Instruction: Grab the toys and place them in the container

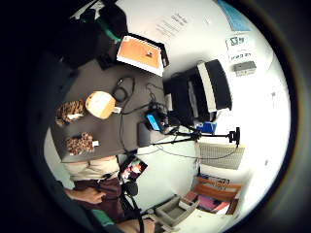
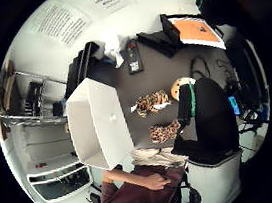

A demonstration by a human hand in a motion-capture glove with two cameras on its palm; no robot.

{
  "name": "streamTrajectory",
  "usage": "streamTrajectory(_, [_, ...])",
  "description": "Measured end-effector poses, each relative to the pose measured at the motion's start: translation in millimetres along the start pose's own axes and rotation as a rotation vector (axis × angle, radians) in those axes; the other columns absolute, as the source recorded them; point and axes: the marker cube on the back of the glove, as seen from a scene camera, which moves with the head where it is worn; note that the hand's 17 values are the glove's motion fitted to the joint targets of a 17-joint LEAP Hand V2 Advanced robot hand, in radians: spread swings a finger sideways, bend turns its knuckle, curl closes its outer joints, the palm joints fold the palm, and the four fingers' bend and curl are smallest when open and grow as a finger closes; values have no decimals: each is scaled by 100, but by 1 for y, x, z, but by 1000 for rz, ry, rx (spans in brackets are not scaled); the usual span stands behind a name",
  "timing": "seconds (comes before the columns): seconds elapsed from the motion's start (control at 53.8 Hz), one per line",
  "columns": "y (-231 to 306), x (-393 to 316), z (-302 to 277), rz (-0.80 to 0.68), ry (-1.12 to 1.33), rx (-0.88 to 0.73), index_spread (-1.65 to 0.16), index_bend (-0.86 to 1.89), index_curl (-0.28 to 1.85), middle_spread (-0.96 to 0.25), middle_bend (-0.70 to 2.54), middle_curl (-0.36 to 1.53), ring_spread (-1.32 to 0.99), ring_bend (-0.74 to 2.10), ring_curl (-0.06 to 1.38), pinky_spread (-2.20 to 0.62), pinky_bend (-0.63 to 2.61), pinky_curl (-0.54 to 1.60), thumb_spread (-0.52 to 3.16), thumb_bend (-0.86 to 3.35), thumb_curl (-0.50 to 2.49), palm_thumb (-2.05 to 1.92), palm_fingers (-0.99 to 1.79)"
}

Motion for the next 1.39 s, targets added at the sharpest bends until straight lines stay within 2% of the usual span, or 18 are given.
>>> streamTrajectory(0.167, [-13, -2, -1, 31, -69, -20, -14, 18, 13, -7, 20, 9, -14, 44, 13, 0, 46, 17, 101, 26, 8, 24, 41])
streamTrajectory(0.26, [-20, -3, 1, -34, -58, -40, -17, 13, 14, -7, 20, 12, -16, 44, 14, 0, 51, 20, 125, 29, 12, 22, 32])
streamTrajectory(0.409, [-32, -4, 14, -61, -2, -113, -20, 4, 13, -6, 17, 16, -11, 46, 17, 1, 70, 28, 141, 25, 17, 13, -3])
streamTrajectory(0.557, [-48, -3, 42, -96, -59, -166, -21, 5, 11, -3, 18, 20, -7, 48, 18, 2, 81, 31, 142, 17, 19, 4, -15])
streamTrajectory(0.799, [-67, -1, 141, -100, -105, -327, -21, 7, 12, -1, 16, 24, -3, 45, 20, 3, 87, 34, 137, 6, 22, -2, -21])
streamTrajectory(0.985, [-51, -1, 261, -163, -80, -631, -23, 14, 15, 0, 13, 24, -1, 36, 19, 4, 87, 34, 139, 9, 27, 11, -22])
streamTrajectory(1.059, [-49, -21, 306, -105, -111, -598, -25, 12, 16, 1, 9, 22, 1, 31, 19, 5, 89, 35, 138, 10, 30, 16, -25])
streamTrajectory(1.152, [-50, -18, 317, -82, -143, -427, -26, 13, 17, 3, 10, 20, 1, 35, 20, 4, 96, 37, 135, 12, 32, 24, -13])
streamTrajectory(1.189, [-51, -18, 317, -78, -164, -389, -27, 17, 18, 2, 18, 22, 1, 48, 23, 4, 94, 36, 135, 14, 34, 30, 12])
streamTrajectory(1.208, [-51, -19, 317, -78, -170, -376, -27, 16, 18, 2, 18, 22, 1, 49, 22, 3, 94, 35, 135, 15, 35, 31, 13])
streamTrajectory(1.245, [-52, -21, 316, -75, -174, -344, -27, 20, 19, -2, 27, 25, -6, 66, 26, -3, 82, 31, 137, 18, 38, 38, 39])
streamTrajectory(1.263, [-53, -22, 315, -71, -174, -327, -27, 21, 20, -4, 31, 26, -8, 67, 25, -4, 78, 29, 138, 19, 39, 40, 42])
streamTrajectory(1.338, [-56, -27, 311, -59, -176, -291, -29, 21, 21, -17, 40, 31, -20, 84, 32, -15, 83, 31, 127, 25, 47, 58, 72])
streamTrajectory(1.356, [-56, -28, 310, -57, -178, -292, -28, 20, 22, -14, 35, 29, -19, 78, 30, -14, 76, 28, 134, 22, 44, 49, 49])
streamTrajectory(1.375, [-57, -29, 309, -55, -181, -294, -29, 25, 26, -20, 45, 34, -23, 88, 37, -18, 85, 36, 123, 26, 49, 62, 76])
streamTrajectory(1.393, [-58, -30, 308, -53, -186, -298, -31, 26, 25, -22, 47, 34, -25, 88, 36, -19, 83, 33, 119, 26, 51, 63, 82])
